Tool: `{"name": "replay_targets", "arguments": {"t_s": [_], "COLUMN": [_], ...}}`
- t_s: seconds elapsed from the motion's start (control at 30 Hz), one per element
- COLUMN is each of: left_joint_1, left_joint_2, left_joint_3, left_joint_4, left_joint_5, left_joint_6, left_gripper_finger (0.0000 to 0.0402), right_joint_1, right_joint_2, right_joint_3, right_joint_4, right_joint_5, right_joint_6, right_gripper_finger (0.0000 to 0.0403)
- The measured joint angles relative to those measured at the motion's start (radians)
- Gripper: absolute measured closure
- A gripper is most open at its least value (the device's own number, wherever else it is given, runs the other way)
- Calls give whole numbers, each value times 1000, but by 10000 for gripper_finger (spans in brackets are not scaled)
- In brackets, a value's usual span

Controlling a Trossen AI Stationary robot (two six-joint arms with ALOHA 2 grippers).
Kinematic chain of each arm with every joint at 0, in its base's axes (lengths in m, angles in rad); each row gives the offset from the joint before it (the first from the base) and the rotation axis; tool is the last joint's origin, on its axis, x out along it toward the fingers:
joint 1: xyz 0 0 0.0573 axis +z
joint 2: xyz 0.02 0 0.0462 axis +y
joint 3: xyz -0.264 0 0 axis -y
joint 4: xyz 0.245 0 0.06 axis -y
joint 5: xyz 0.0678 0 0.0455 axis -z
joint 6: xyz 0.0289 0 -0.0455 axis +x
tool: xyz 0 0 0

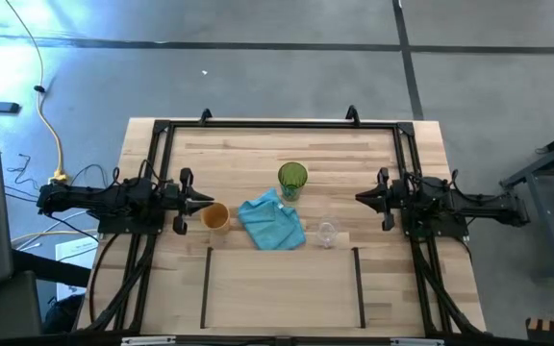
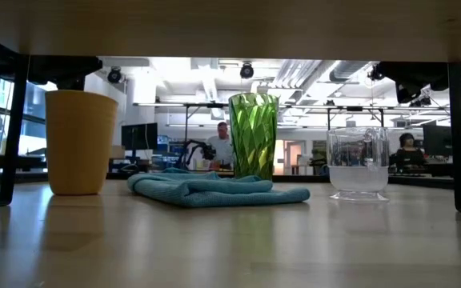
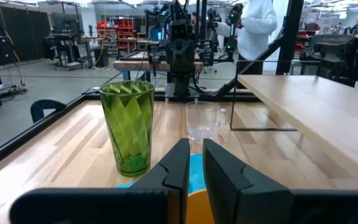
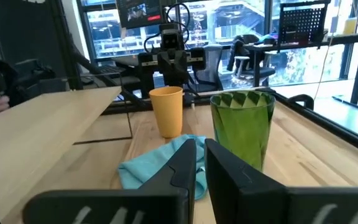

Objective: Stack small to large cups/mugs on shelf
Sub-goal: Put the green cup on the shelf

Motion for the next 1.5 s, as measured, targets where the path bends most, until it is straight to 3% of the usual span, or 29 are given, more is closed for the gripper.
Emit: {"name": "replay_targets", "arguments": {"t_s": [0.27, 0.5, 0.7, 1.1, 1.5], "left_joint_1": [0, 0, 0, 0, 0], "left_joint_2": [0, 0, 0, 0, 0], "left_joint_3": [0, 0, 0, 0, 0], "left_joint_4": [1, 1, -1, 12, 15], "left_joint_5": [5, 93, 95, 87, 87], "left_joint_6": [-4, -55, -59, -105, -71], "left_gripper_finger": [366, 366, 367, 366, 367], "right_joint_1": [0, 0, 0, 0, 0], "right_joint_2": [0, 0, 0, 0, 81], "right_joint_3": [0, 0, 0, 2, 207], "right_joint_4": [0, 1, 46, 257, 246], "right_joint_5": [0, 0, 23, 56, 55], "right_joint_6": [-148, -95, -24, -48, -147], "right_gripper_finger": [379, 379, 379, 379, 365]}}
